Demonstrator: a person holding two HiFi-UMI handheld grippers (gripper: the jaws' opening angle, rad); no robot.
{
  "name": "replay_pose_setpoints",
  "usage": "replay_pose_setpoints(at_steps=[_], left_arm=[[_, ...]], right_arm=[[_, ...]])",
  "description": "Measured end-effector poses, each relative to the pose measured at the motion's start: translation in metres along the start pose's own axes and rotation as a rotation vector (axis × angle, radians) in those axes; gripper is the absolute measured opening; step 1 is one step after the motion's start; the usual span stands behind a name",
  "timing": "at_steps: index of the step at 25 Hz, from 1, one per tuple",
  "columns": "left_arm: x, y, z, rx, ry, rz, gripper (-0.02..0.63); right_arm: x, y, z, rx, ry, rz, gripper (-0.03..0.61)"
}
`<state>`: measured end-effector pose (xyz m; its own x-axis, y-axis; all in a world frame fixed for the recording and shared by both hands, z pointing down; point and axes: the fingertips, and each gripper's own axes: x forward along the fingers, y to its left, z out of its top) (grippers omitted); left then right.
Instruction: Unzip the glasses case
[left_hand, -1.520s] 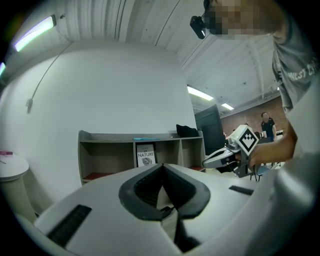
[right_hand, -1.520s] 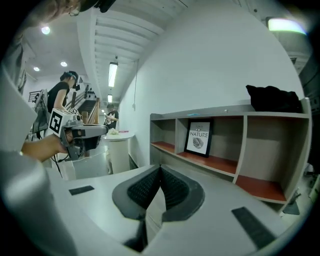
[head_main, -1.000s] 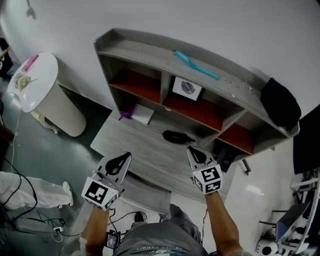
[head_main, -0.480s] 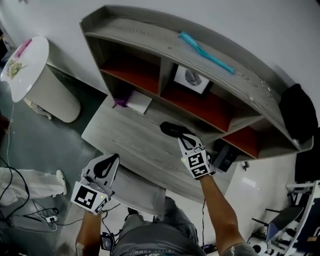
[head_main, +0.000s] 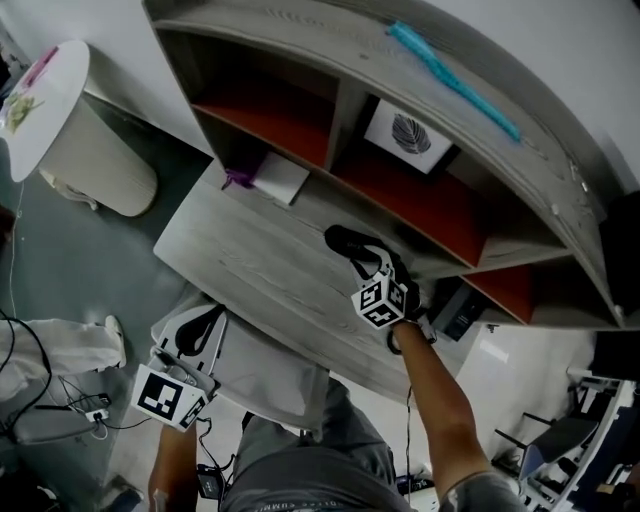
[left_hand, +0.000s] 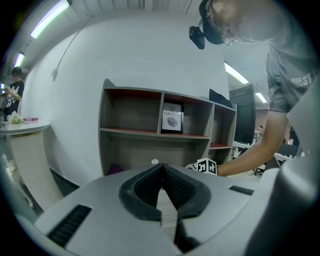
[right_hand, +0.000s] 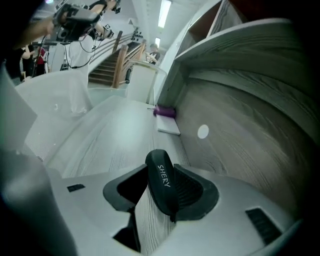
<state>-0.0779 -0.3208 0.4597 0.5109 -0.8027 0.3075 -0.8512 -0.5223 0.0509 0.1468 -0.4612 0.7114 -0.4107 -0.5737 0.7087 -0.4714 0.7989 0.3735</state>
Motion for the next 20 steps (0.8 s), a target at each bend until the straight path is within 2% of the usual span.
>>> replay_pose_setpoints(at_steps=[10, 16, 20], left_arm=[[0.008, 0.010, -0.025, -0.042, 0.040, 0.021, 0.000], [0.010, 0.015, -0.034, -0.058, 0.052, 0.025, 0.000], [0.010, 0.015, -0.039, -0.067, 0.064, 0.023, 0.000]], right_arm=[[0.054, 0.007, -0.024, -0.080, 0.087, 0.028, 0.235], [0.069, -0.003, -0.025, -0.093, 0.070, -0.007, 0.313], [0.078, -0.015, -0.025, -0.095, 0.062, -0.052, 0.310]])
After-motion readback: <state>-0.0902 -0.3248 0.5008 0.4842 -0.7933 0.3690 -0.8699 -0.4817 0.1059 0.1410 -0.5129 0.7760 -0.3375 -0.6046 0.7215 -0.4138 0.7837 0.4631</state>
